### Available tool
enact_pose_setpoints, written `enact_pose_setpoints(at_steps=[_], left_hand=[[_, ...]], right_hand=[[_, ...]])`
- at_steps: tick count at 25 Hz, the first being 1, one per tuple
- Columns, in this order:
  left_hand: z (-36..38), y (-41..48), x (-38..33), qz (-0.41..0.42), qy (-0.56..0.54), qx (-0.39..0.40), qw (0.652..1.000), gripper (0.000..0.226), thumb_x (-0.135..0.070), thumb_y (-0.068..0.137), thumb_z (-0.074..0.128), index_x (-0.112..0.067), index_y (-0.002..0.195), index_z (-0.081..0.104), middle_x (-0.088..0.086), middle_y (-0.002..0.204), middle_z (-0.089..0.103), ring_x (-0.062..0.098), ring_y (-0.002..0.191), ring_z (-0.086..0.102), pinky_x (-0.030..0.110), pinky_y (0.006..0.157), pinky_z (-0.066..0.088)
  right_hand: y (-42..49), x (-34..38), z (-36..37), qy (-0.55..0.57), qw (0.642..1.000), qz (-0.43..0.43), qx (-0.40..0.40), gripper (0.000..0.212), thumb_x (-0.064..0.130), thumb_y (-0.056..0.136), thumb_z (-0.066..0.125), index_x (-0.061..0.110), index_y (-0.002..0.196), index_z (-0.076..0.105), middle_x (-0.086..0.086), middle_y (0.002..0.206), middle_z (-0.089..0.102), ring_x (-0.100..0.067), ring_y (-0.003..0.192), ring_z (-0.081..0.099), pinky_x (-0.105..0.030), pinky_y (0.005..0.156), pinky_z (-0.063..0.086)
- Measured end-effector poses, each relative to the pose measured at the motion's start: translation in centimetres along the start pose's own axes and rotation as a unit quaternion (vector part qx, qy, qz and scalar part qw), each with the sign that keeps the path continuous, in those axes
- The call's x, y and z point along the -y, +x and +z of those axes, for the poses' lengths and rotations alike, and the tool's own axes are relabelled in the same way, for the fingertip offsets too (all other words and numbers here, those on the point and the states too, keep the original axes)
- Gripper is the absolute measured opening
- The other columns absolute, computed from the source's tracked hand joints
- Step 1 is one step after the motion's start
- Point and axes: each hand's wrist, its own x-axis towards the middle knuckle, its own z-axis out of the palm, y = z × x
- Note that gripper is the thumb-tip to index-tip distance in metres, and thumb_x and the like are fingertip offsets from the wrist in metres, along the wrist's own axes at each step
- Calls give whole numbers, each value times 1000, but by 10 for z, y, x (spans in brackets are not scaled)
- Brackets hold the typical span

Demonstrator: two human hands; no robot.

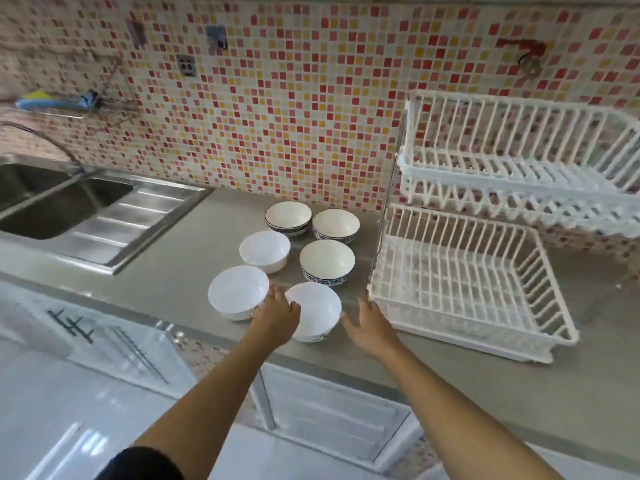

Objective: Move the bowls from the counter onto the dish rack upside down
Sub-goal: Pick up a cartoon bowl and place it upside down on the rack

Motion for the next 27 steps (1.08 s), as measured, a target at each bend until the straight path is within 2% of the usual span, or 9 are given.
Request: enact_pose_setpoints(at_steps=[3, 6, 11, 14, 16, 19, 21, 23, 27], left_hand=[[24, 10, 14, -58, -37, 13, 998, 66, -22, 95, 40, 8, 147, 13, 25, 151, 29, 37, 138, 33, 41, 112, 28], [46, 17, 21, -90, -59, 38, 993, 68, -20, 97, 41, 6, 148, 5, 25, 148, 37, 38, 133, 41, 40, 108, 34], [56, 17, 30, -86, -31, 51, 995, 69, -11, 96, 43, 5, 149, 0, 22, 146, 41, 37, 132, 44, 40, 107, 35], [35, 11, 31, -91, -54, 35, 994, 64, -9, 97, 38, -1, 150, 3, 23, 138, 50, 37, 124, 51, 38, 99, 41], [11, 13, 27, -79, -100, 13, 992, 57, -11, 100, 33, -5, 150, 8, 22, 138, 50, 37, 124, 51, 40, 102, 39], [-42, 14, 12, 20, -54, -29, 998, 52, -11, 99, 32, -12, 149, 18, 25, 122, 59, 40, 111, 57, 43, 92, 43], [-79, 7, -10, 88, -119, -68, 987, 42, -16, 100, 31, -15, 142, 36, 20, 118, 63, 37, 106, 58, 34, 83, 42], [-116, -7, -46, 145, -192, -127, 962, 34, -21, 101, 33, -10, 130, 48, 12, 107, 67, 33, 99, 62, 26, 74, 41], [-172, -34, -114, 278, -296, -146, 902, 24, -23, 100, 39, -9, 112, 53, -13, 74, 54, 4, 66, 53, 10, 50, 41]], right_hand=[[30, -8, 32, 44, 995, 84, 38, 73, 48, 95, 40, 0, 146, 22, -19, 152, 30, -29, 138, 32, -32, 109, 29], [45, -7, 60, 97, 983, 121, 95, 65, 46, 94, 41, 0, 139, 37, -20, 139, 48, -33, 123, 52, -32, 98, 41], [44, 7, 71, 118, 985, 111, 61, 41, 17, 93, 43, 2, 132, 45, -18, 126, 58, -27, 98, 57, -23, 71, 45], [31, 18, 50, 117, 990, 53, 53, 43, 11, 83, 45, 2, 126, 45, -20, 122, 57, -31, 94, 62, -32, 64, 59], [22, 24, 30, 79, 996, 5, 41, 44, 10, 83, 44, 3, 126, 42, -19, 121, 51, -29, 95, 58, -15, 56, 50], [-9, 47, -13, 13, 996, -90, -17, 53, 16, 92, 41, 6, 142, 28, -11, 131, 40, -21, 107, 48, -20, 75, 35], [-32, 69, -43, 47, 985, -139, -95, 61, 22, 94, 42, 18, 149, 16, 2, 141, 33, -14, 122, 43, -21, 90, 35], [-51, 96, -78, 97, 966, -173, -164, 63, 27, 96, 44, 27, 149, 10, 9, 144, 33, -11, 123, 42, -21, 92, 39], [-78, 124, -161, 80, 925, -222, -298, 65, 8, 94, 43, 26, 149, 12, -3, 136, 49, -23, 112, 54, -30, 89, 45]])
